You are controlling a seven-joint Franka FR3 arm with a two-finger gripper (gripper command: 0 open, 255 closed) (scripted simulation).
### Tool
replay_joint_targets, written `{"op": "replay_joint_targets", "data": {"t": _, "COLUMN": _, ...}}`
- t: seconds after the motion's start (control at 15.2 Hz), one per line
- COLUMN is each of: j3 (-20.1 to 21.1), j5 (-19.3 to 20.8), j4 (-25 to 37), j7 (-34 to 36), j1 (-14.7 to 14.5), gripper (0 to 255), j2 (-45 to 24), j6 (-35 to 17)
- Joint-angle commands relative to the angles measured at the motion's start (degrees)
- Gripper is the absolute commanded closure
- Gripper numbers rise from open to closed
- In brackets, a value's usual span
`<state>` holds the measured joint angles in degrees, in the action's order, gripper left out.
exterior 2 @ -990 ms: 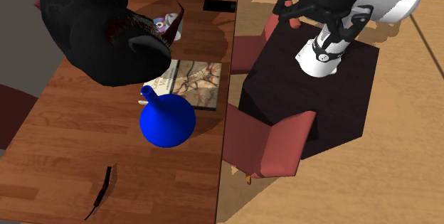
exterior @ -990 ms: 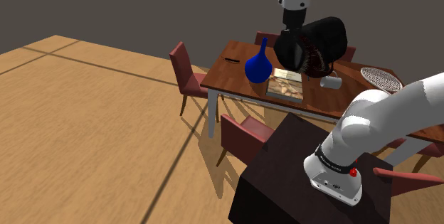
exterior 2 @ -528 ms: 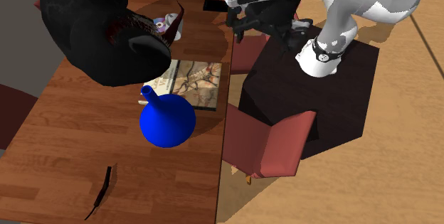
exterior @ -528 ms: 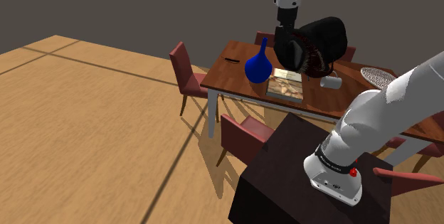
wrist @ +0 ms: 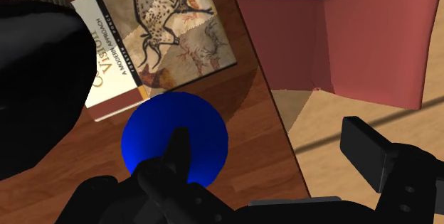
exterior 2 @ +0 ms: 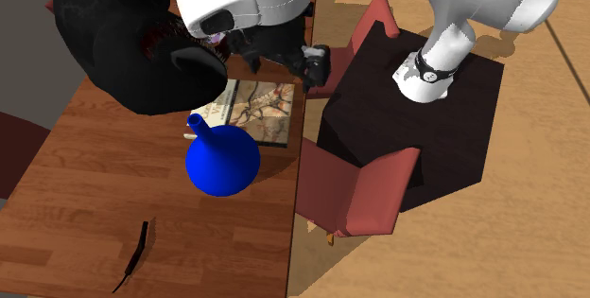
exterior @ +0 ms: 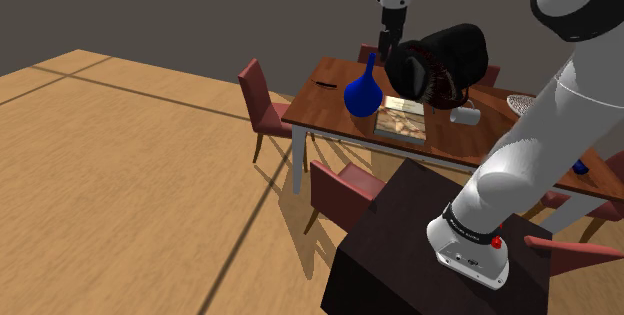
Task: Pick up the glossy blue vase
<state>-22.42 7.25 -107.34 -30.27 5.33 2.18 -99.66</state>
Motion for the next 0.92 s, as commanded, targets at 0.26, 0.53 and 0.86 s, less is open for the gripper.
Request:
{"op": "replay_joint_targets", "data": {"t": 0.26, "j3": -2.14, "j5": -5.72, "j4": 14.55, "j7": -7.95, "j1": 3.33, "gripper": 0, "j2": -14.28, "j6": 0.42}}
{"op": "replay_joint_targets", "data": {"t": 0.53, "j3": -2.22, "j5": -10.01, "j4": 27.39, "j7": -12.49, "j1": 7.28, "gripper": 0, "j2": -24.84, "j6": 2.97}}
{"op": "replay_joint_targets", "data": {"t": 0.86, "j3": -1.62, "j5": -12.44, "j4": 35.44, "j7": -14.54, "j1": 10.24, "gripper": 0, "j2": -31.82, "j6": 4.1}}
